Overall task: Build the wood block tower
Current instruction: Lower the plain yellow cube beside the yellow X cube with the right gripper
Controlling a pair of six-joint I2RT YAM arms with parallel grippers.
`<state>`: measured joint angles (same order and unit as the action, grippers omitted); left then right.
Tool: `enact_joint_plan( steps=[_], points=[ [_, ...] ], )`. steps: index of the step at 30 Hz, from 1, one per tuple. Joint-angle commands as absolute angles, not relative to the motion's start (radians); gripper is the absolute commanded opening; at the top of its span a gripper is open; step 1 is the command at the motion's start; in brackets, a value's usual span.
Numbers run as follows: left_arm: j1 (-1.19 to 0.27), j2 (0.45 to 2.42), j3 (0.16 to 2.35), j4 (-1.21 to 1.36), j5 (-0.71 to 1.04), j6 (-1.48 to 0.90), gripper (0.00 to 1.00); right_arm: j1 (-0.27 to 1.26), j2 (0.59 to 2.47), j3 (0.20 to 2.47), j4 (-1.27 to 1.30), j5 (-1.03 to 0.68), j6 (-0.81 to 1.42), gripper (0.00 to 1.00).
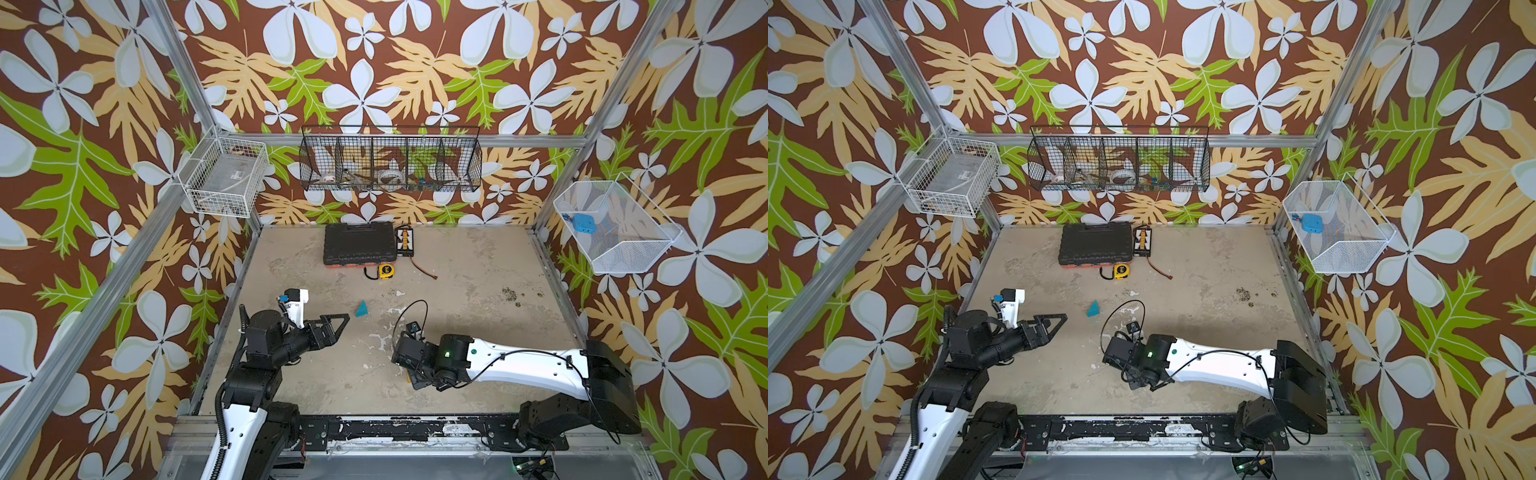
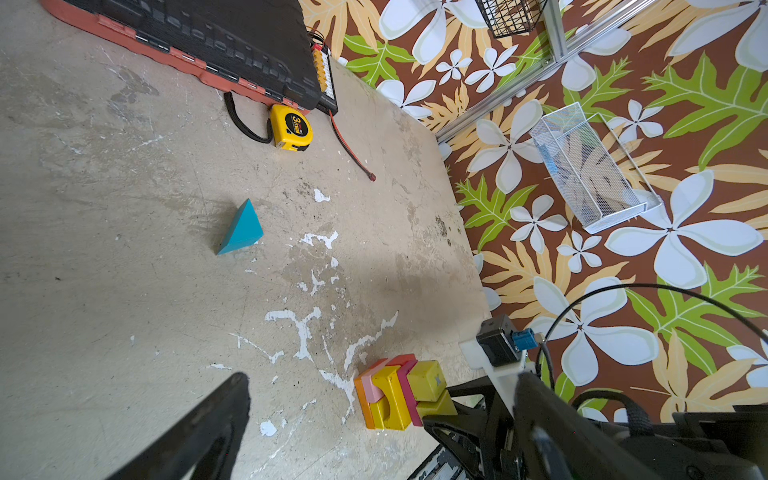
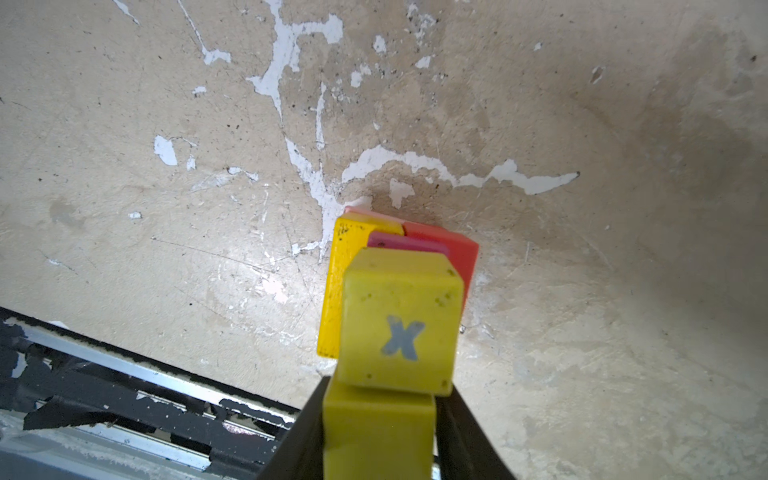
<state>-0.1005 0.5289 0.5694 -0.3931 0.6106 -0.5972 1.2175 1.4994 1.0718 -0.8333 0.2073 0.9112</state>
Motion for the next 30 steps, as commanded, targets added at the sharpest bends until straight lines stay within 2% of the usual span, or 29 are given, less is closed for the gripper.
enact_joint_plan(
  steps=[1,19,21,26,30],
  points=[
    [-0.1,0.527,0.58,-0.396,0.618,-0.586,1.0,1.216,1.489,1.076,-0.853,0.231,0.914,0.4],
    [-0.101,0.524,0.58,-0.396,0.618,-0.586,1.0,1.209,1.47,1.071,-0.845,0.235,0.926,0.39],
    [-0.101,0.523,0.58,-0.396,0.618,-0.586,1.0,1.209,1.469,1.07,-0.847,0.232,0.926,0.42],
    [-0.101,0.523,0.58,-0.397,0.618,-0.586,1.0,1.209,1.448,1.063,-0.849,0.226,0.925,0.56],
    [-0.101,0.523,0.58,-0.397,0.618,-0.586,1.0,1.211,1.405,1.053,-0.848,0.217,0.917,0.55]
  ],
)
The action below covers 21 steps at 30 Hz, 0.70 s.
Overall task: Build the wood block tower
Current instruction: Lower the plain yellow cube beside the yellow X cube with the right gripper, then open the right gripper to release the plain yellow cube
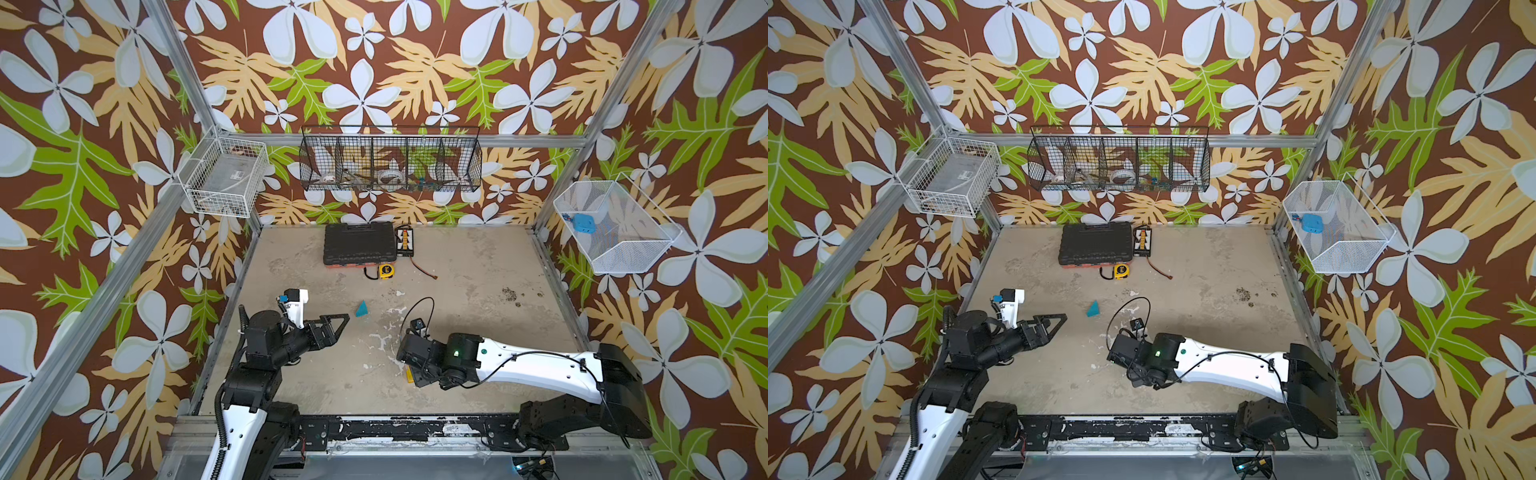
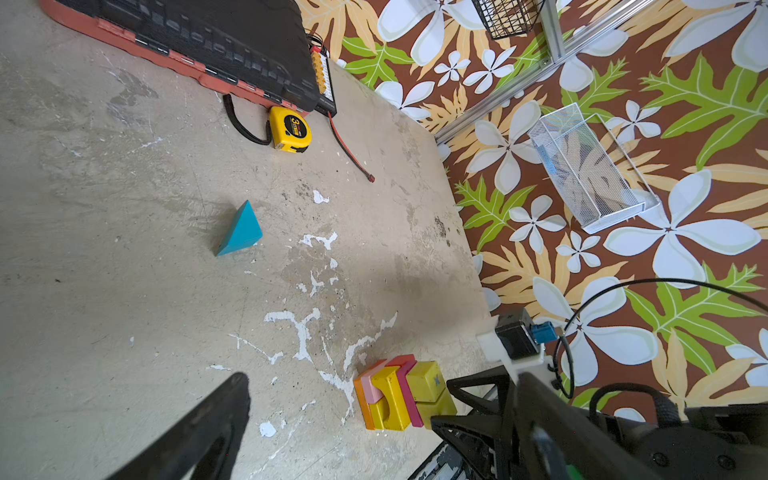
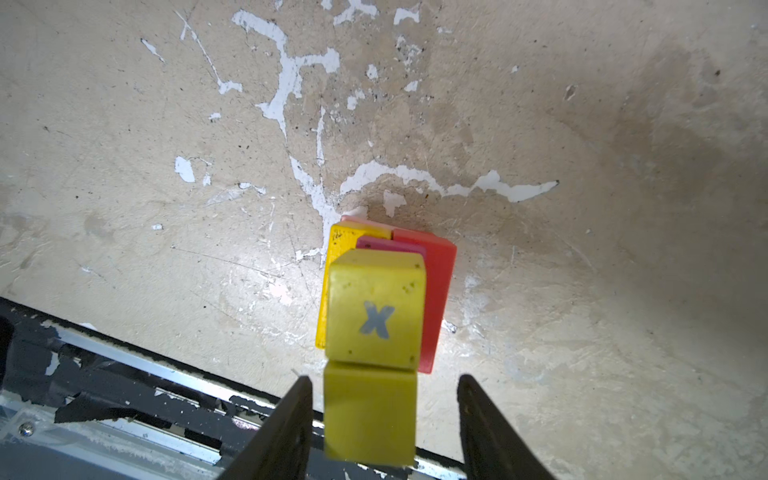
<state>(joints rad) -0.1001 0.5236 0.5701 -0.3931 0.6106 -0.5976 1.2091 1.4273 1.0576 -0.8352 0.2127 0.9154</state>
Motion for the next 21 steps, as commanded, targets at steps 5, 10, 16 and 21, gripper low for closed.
enact_joint_plan(
  steps=[5,10,16,21],
  points=[
    [-0.1,0.522,0.58,-0.397,0.618,-0.586,1.0,1.225,1.331,1.015,-0.826,0.18,0.891,0.55],
    [-0.101,0.523,0.581,-0.397,0.617,-0.586,1.0,1.23,1.259,0.961,-0.834,0.166,0.894,0.53],
    [-0.101,0.526,0.581,-0.397,0.615,-0.586,1.0,1.231,1.213,0.906,-0.815,0.143,0.896,0.5],
    [-0.101,0.527,0.581,-0.397,0.618,-0.586,1.0,1.231,1.242,0.9,-0.8,0.138,0.893,0.46]
  ],
)
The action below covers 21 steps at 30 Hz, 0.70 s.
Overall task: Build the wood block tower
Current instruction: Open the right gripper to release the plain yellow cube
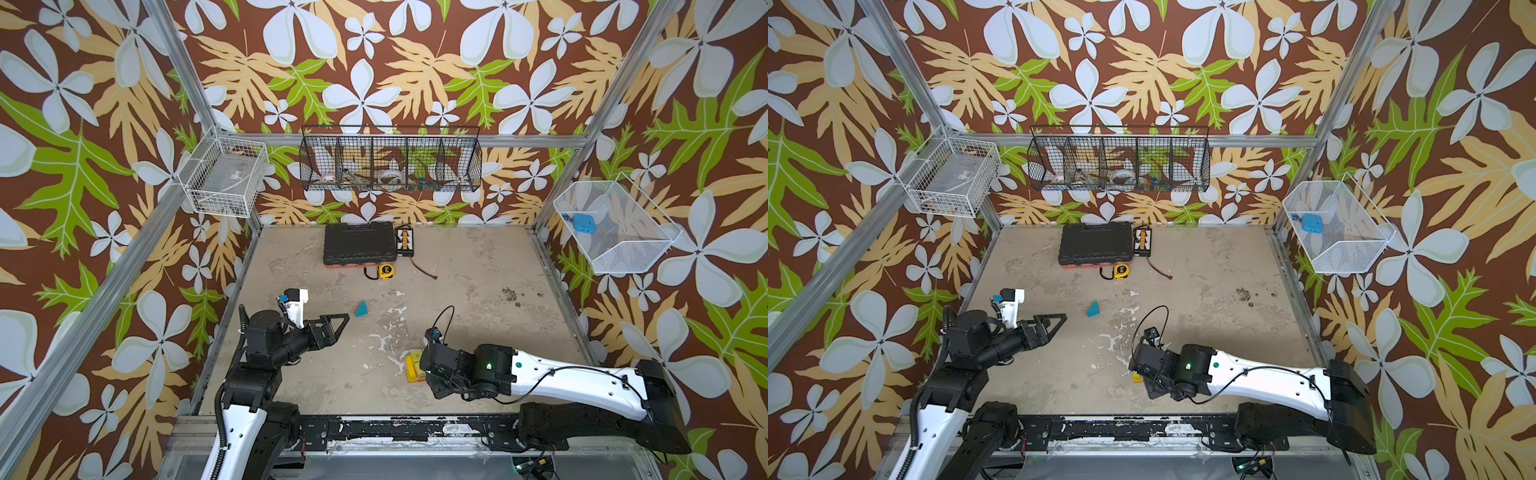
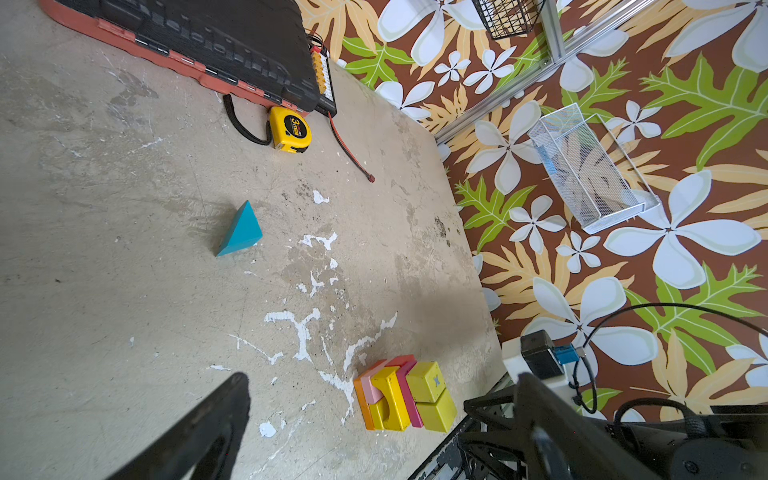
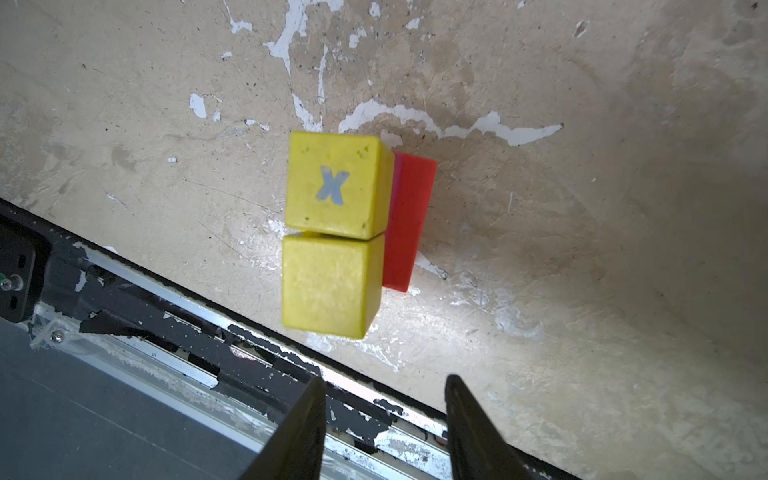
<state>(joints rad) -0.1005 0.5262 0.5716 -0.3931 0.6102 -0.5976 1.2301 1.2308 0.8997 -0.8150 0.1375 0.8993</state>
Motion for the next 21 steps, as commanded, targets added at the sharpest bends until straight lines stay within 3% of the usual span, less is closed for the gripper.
enact_joint_plan(
  steps=[1,21],
  points=[
    [-0.1,0.527,0.581,-0.397,0.615,-0.586,1.0,1.231,1.249,0.901,-0.798,0.139,0.89,0.45],
    [-0.1,0.526,0.581,-0.4,0.618,-0.585,1.0,1.232,1.305,0.934,-0.79,0.15,0.89,0.37]
  ],
)
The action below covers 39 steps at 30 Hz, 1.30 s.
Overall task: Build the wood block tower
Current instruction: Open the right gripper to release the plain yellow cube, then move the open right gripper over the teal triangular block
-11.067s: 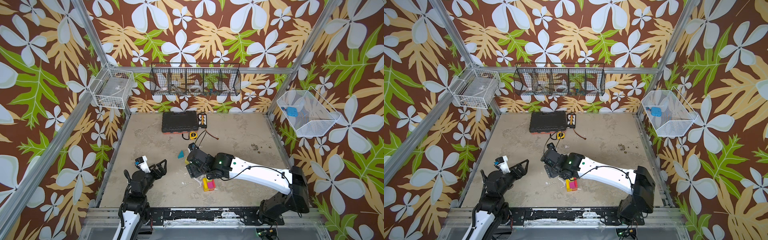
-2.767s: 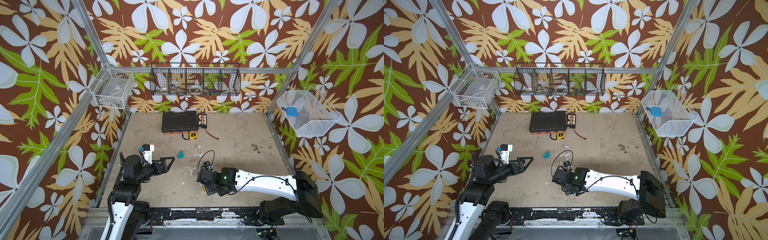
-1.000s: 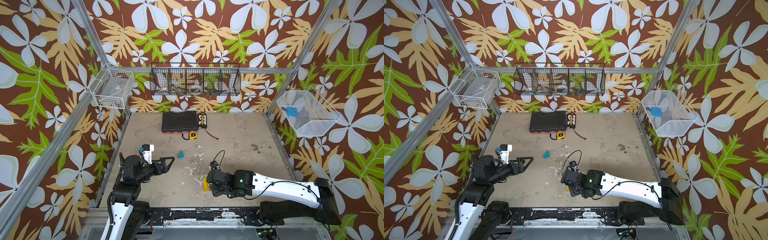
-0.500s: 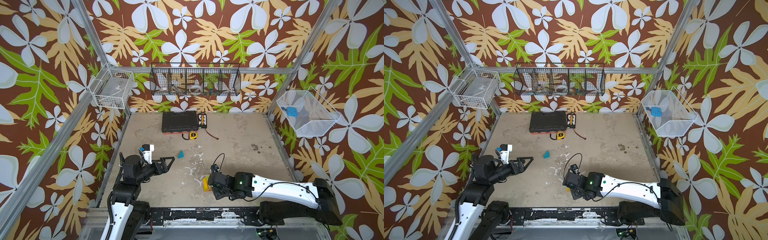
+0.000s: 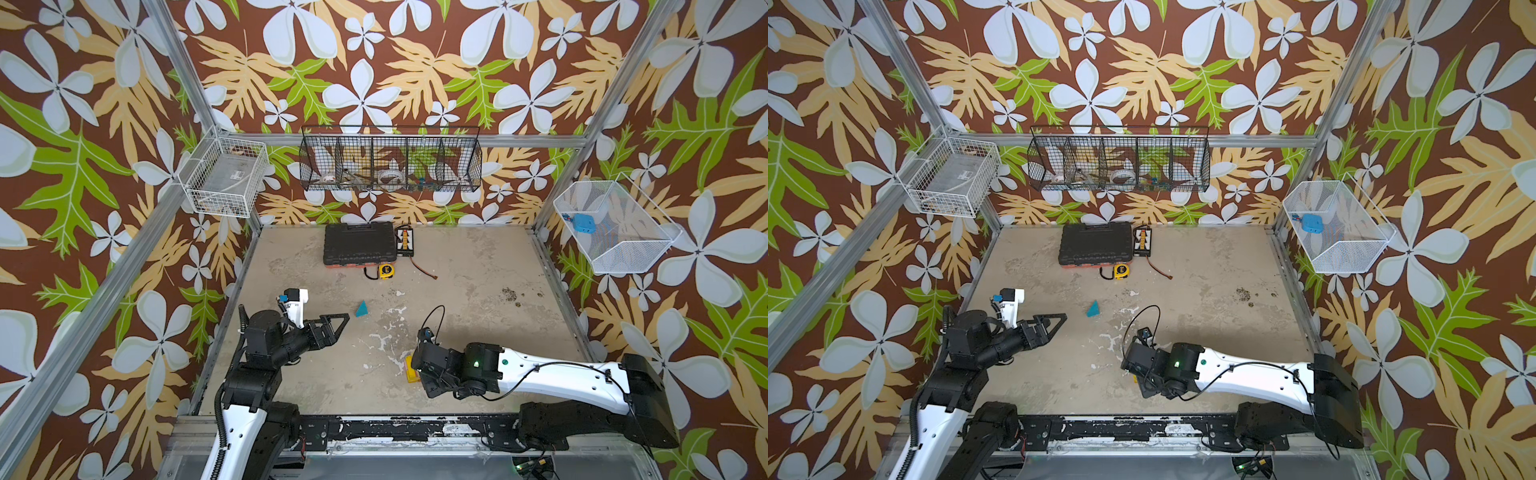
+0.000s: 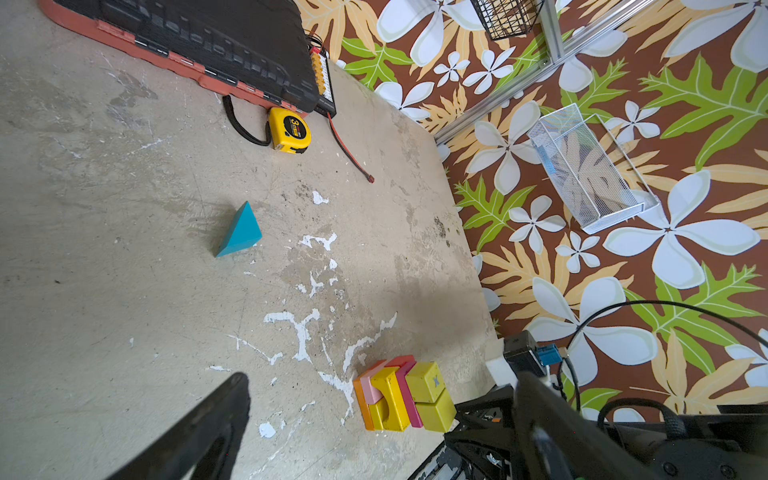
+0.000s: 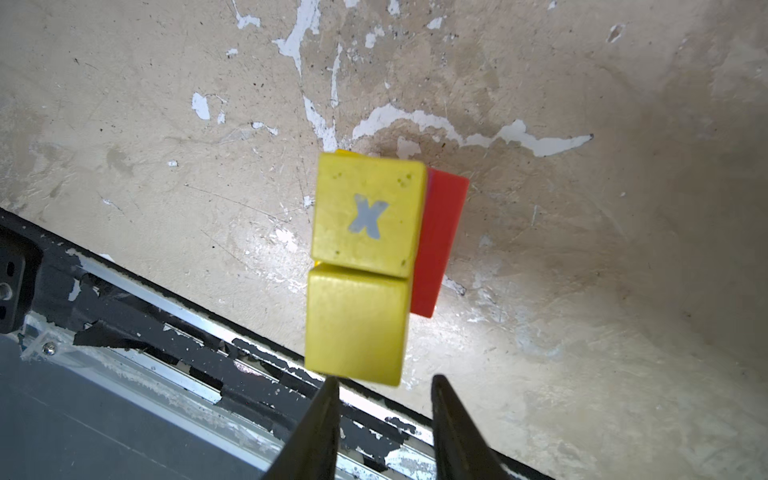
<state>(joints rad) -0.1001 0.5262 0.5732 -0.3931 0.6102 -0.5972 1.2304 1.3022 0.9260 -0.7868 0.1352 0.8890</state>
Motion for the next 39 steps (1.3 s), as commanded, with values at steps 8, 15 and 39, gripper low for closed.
enact_joint_plan(
  steps=[8,15,39],
  points=[
    [-0.1,0.523,0.581,-0.399,0.618,-0.586,1.0,1.231,1.315,0.946,-0.789,0.155,0.889,0.34],
    [-0.1,0.522,0.581,-0.399,0.618,-0.585,1.0,1.231,1.334,0.952,-0.784,0.154,0.888,0.32],
    [-0.101,0.521,0.581,-0.399,0.619,-0.585,1.0,1.231,1.35,0.978,-0.792,0.169,0.889,0.3]
  ],
)
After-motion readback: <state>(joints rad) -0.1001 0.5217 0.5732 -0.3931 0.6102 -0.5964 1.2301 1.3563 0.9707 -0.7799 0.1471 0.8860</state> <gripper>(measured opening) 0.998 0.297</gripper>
